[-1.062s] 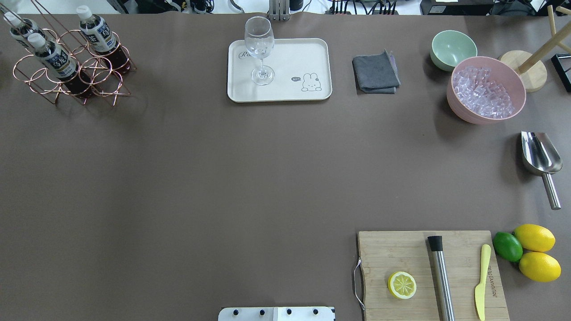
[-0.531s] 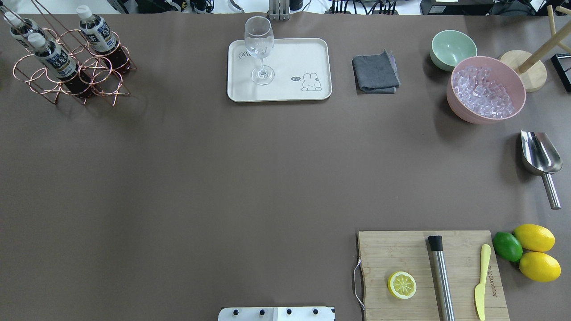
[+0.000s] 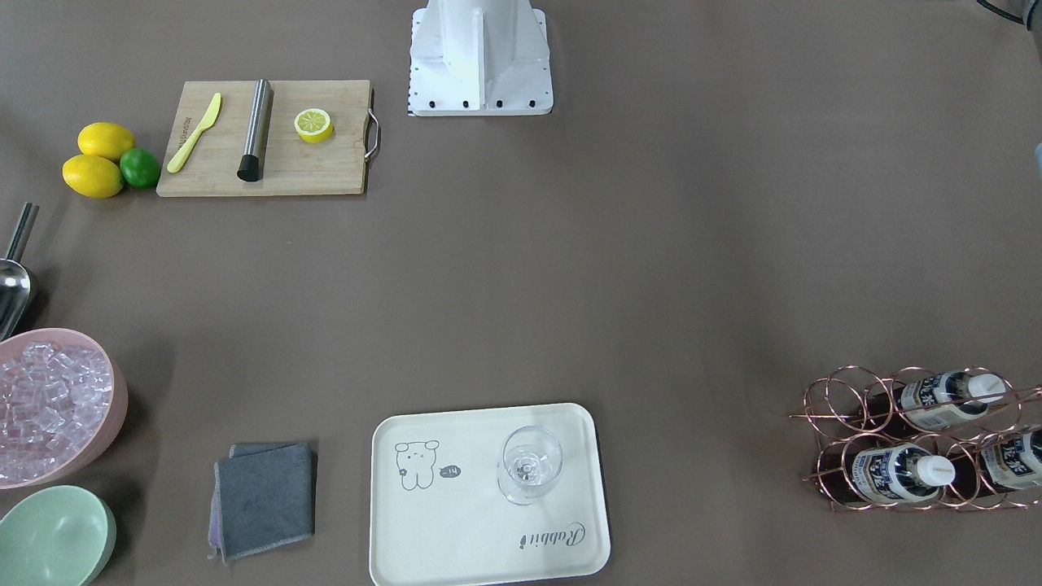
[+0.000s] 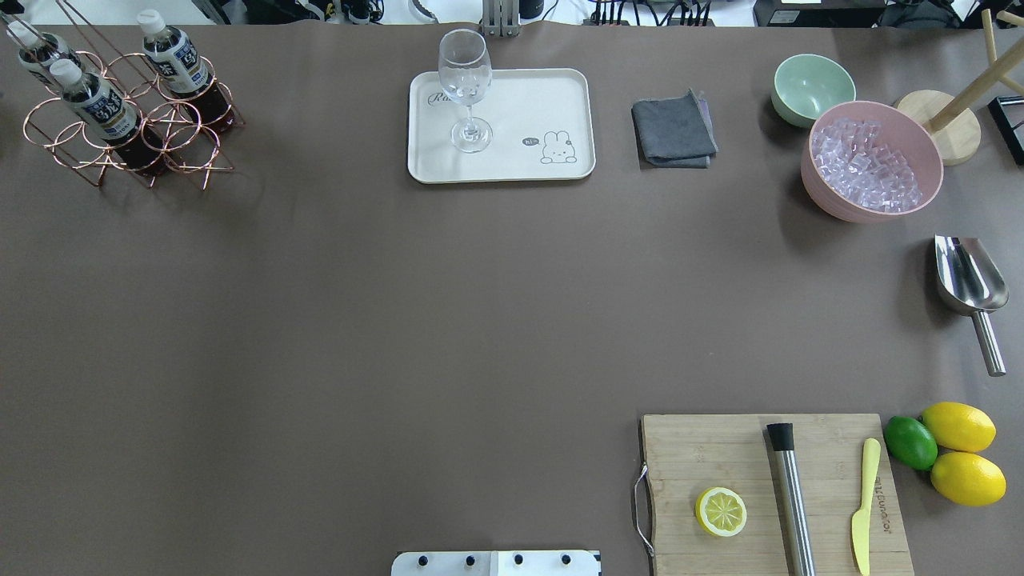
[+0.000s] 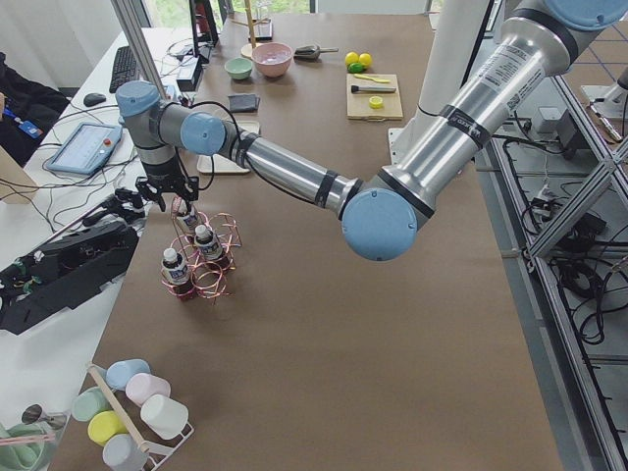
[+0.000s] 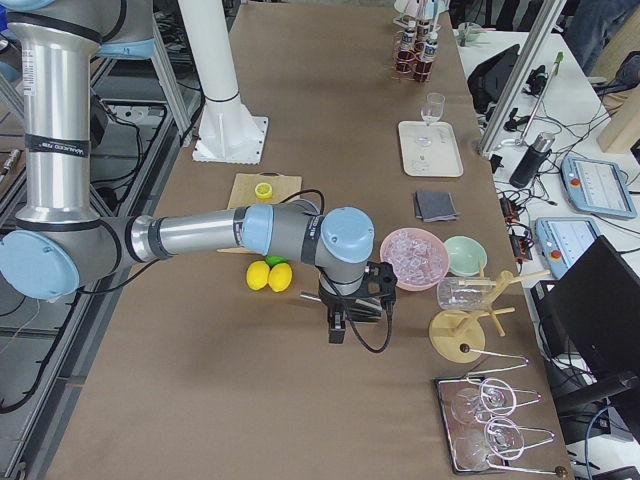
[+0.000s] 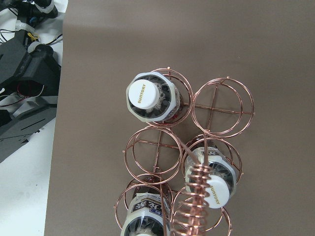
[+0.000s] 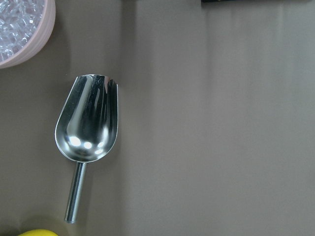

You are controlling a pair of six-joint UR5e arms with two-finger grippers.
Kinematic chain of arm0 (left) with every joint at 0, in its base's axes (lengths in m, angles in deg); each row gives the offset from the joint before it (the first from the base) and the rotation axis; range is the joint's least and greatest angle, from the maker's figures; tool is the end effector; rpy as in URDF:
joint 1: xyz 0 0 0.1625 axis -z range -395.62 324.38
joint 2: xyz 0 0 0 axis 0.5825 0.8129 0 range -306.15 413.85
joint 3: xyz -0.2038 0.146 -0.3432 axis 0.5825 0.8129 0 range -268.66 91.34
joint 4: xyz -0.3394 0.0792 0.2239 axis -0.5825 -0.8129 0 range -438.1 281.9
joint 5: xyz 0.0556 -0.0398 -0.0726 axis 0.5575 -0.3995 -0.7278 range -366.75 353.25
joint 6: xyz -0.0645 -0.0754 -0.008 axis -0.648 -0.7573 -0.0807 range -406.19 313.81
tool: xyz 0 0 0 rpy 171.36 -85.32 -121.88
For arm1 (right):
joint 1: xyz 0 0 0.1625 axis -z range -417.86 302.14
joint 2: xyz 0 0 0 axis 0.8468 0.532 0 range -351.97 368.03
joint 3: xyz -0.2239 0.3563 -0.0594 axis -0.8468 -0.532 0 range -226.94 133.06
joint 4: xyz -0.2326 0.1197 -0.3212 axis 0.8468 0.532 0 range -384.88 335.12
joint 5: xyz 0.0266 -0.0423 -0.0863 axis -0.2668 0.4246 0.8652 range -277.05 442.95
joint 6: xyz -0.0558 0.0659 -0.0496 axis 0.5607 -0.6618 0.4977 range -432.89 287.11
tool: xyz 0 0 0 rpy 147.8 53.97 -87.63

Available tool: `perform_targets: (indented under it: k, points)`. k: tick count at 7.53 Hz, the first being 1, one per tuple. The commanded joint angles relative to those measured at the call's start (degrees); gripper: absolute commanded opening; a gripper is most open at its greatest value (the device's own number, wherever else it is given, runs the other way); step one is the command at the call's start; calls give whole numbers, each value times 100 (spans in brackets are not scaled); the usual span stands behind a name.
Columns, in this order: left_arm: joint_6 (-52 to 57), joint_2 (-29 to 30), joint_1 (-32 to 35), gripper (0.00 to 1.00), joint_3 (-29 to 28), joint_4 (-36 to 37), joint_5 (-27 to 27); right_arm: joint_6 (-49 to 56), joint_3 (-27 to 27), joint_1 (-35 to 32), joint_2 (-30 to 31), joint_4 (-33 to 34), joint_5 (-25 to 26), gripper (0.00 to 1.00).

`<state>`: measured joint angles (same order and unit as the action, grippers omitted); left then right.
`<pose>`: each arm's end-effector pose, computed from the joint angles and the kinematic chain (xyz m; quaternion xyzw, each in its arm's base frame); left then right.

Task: Take tea from basket to plate

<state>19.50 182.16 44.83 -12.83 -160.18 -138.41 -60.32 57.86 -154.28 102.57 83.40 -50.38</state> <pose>0.0562 -0.7388 0.3791 0.2819 0.2486 0.6045 0.7023 0.1138 -0.4310 0.6019 -0.0033 -0.3739 -0.0239 0.9271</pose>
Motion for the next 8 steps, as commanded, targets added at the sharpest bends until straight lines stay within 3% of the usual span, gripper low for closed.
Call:
perform_targets:
  k: [1,4,6,8]
  points:
    - [5,2,49,0,142,60,8,0,5,0,-14,-9,0,100]
    - [13,54,338,0,625,841,-45,0,5,0,-14,-9,0,100]
    - [5,-112,419,0,1946,2206,-53,0,5,0,-14,-9,0,100]
    - [-83,-349,366,0,3118,2667,-236,0,-4,0,-5,0,0,100]
